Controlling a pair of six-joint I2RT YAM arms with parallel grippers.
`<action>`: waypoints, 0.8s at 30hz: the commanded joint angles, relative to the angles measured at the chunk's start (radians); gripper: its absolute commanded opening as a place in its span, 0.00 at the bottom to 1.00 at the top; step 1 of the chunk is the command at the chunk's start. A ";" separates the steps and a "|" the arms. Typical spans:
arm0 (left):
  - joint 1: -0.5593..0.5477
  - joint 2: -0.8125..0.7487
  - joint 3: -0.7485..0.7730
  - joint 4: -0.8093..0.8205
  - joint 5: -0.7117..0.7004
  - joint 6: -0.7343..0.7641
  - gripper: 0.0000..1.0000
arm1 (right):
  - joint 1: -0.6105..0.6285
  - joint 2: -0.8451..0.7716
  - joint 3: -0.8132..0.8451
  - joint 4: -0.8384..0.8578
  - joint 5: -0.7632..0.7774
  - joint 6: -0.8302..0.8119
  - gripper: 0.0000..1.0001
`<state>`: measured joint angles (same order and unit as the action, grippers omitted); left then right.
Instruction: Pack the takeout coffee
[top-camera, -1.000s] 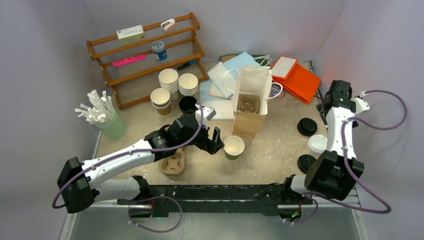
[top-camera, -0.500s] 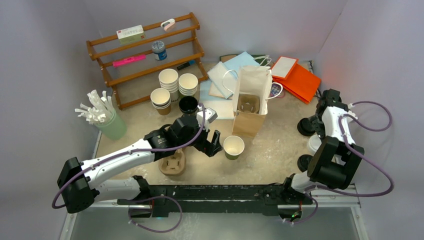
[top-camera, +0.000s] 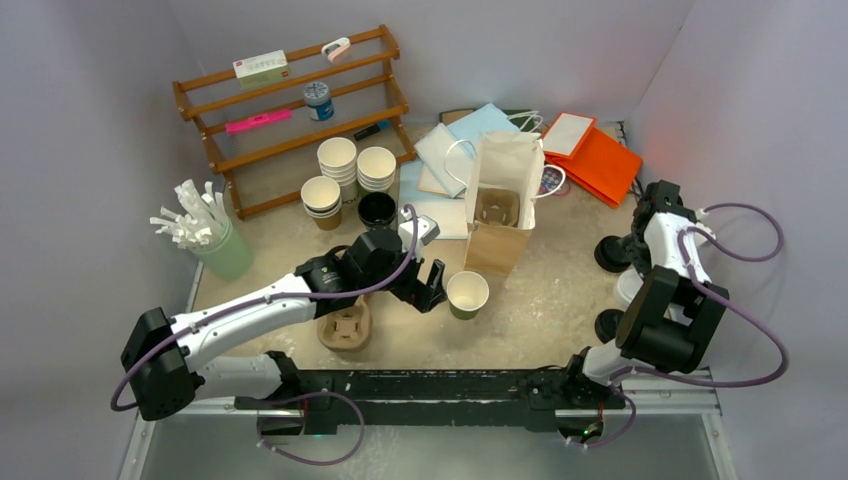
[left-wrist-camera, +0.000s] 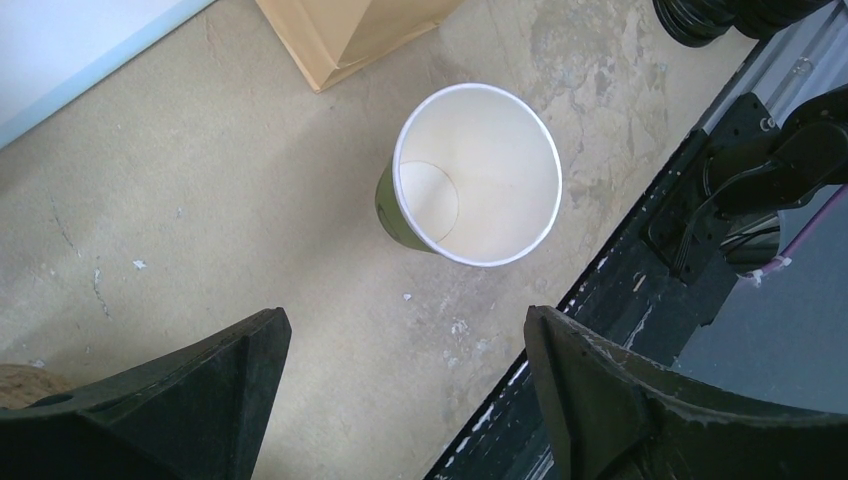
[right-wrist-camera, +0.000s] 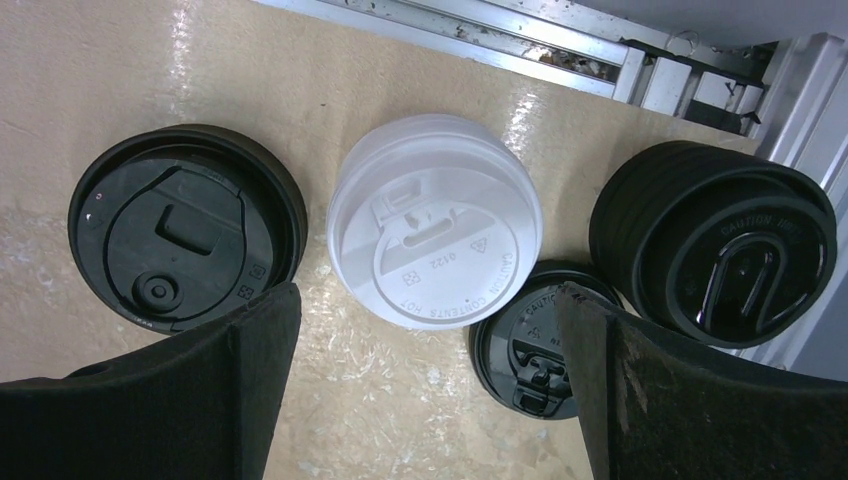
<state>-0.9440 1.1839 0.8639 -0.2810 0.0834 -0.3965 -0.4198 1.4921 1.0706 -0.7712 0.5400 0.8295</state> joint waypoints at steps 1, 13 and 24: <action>-0.004 0.009 0.054 -0.004 0.015 0.041 0.92 | -0.014 -0.010 -0.033 0.050 -0.013 -0.044 0.99; -0.004 0.016 0.067 -0.024 0.027 0.054 0.92 | -0.088 -0.038 -0.086 0.148 -0.081 -0.143 0.99; -0.004 0.016 0.066 -0.025 0.025 0.053 0.92 | -0.104 -0.033 -0.103 0.186 -0.113 -0.165 0.98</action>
<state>-0.9440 1.1995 0.8921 -0.3229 0.1005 -0.3695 -0.5125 1.4834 0.9756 -0.5991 0.4343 0.6739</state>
